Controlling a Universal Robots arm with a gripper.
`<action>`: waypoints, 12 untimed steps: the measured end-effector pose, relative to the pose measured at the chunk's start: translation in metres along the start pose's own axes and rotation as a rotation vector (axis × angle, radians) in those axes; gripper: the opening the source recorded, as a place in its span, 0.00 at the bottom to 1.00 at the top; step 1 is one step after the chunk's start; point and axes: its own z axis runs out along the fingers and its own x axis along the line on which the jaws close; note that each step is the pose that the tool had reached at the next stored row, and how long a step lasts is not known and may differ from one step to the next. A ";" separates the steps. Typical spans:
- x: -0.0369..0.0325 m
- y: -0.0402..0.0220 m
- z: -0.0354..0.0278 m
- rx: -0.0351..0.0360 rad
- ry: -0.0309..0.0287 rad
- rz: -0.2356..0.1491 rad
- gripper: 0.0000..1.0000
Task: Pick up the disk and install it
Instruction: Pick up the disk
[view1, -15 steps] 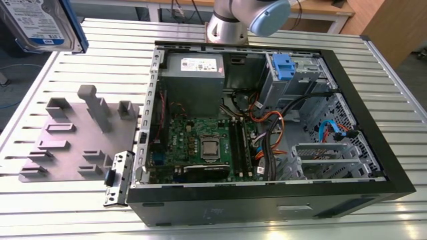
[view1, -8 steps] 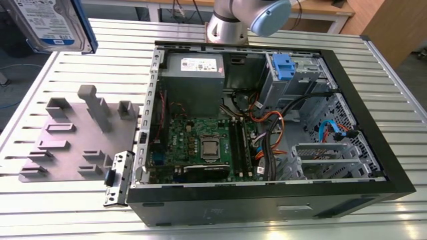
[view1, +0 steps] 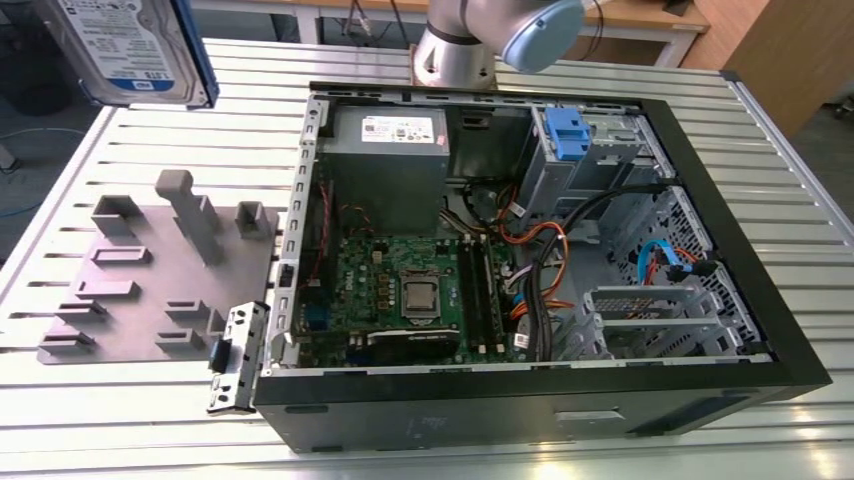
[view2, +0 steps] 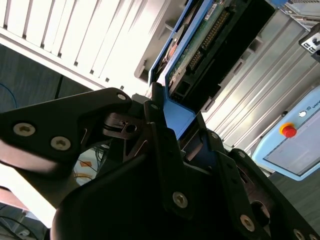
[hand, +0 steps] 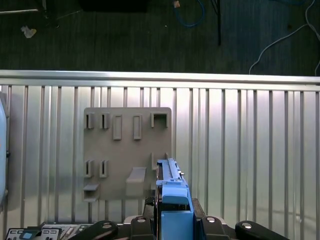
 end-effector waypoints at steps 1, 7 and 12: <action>0.0000 -0.0027 -0.0001 -0.0001 -0.0001 0.000 0.36; 0.0000 -0.0213 -0.0004 -0.0002 0.0000 0.000 0.36; 0.0000 -0.0361 -0.0005 -0.0001 0.0000 0.000 0.36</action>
